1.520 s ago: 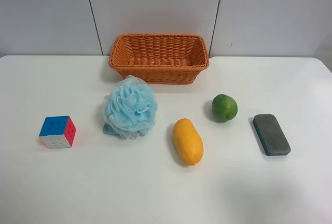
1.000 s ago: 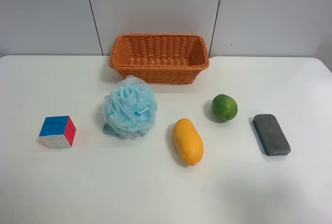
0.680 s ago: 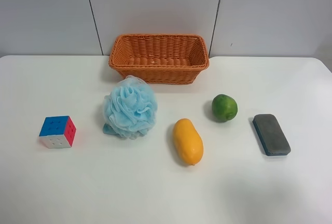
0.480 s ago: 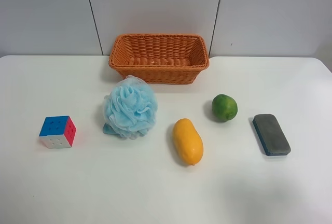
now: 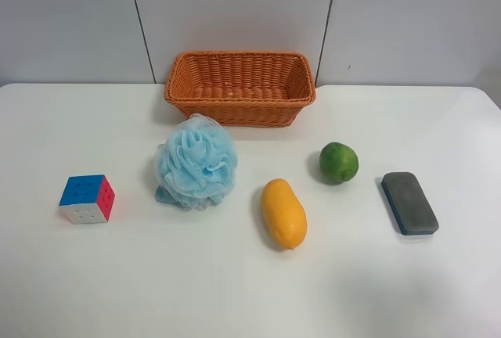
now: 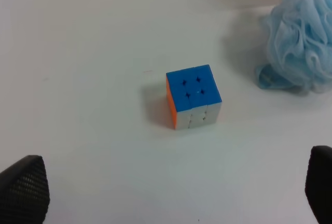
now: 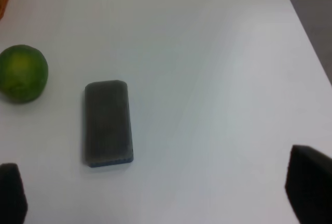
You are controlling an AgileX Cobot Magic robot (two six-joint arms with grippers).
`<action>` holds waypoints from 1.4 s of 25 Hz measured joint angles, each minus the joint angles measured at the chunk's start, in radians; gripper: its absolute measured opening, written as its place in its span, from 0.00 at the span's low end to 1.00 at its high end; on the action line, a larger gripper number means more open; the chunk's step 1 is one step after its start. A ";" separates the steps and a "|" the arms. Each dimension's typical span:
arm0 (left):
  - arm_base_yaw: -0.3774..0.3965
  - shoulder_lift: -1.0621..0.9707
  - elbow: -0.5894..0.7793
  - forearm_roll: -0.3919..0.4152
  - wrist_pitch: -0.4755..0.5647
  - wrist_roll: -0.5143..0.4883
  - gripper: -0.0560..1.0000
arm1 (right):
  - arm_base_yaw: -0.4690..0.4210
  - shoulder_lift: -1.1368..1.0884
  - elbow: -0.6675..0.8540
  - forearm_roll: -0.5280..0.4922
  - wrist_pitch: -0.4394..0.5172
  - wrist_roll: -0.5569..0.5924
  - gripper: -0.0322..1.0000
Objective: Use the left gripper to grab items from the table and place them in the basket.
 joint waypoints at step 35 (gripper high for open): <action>-0.535 1.328 -0.582 0.024 -0.155 -0.399 0.99 | 0.000 0.000 0.000 0.000 0.000 0.000 0.99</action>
